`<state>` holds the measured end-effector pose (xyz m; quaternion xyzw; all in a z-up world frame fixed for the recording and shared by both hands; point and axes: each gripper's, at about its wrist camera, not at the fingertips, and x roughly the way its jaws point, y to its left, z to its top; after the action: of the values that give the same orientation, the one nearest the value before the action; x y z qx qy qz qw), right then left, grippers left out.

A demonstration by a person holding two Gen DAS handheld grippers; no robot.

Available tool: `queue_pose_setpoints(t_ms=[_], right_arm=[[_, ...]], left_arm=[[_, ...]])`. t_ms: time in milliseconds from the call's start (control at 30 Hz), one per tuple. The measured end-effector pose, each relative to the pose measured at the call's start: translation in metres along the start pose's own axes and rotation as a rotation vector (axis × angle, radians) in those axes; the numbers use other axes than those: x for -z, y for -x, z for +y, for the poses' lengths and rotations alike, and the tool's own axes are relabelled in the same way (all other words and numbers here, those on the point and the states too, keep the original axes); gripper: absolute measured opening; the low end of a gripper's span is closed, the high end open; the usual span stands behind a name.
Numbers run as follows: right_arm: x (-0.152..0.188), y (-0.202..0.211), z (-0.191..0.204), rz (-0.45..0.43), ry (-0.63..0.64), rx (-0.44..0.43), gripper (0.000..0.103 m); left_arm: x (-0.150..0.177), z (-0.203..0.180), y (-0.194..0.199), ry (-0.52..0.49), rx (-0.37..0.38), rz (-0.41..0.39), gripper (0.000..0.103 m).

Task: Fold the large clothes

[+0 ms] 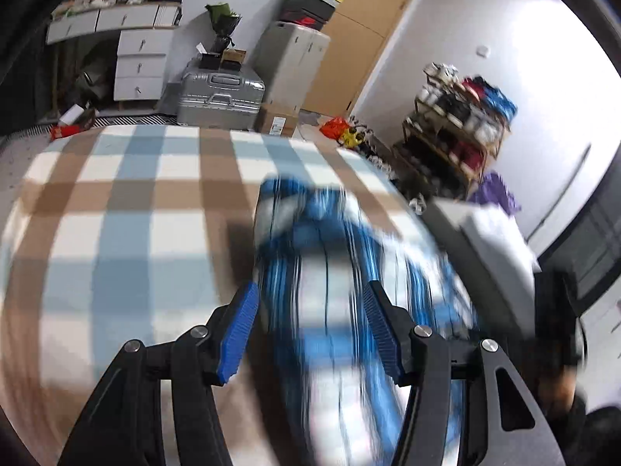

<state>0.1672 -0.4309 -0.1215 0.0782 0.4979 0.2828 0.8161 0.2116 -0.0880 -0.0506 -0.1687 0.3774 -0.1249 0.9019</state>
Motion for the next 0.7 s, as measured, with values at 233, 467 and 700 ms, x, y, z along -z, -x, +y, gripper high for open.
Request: queue_pose_setpoints(t_ms=[233,467,700], right_arm=[[0.015,0.013,-0.003,0.001,-0.007,-0.024,0.060],[0.019,0.013,-0.007,-0.005,-0.021,-0.040,0.060],[0.026,0.001,-0.010,0.017,-0.007,-0.022,0.054]], left_arm=[[-0.041,0.002,-0.069,-0.021,-0.056,0.134,0.051],[-0.044,0.005,-0.096,0.032,-0.115,0.239,0.049],[-0.051,-0.001,-0.062,0.028,-0.064,0.075,0.004]])
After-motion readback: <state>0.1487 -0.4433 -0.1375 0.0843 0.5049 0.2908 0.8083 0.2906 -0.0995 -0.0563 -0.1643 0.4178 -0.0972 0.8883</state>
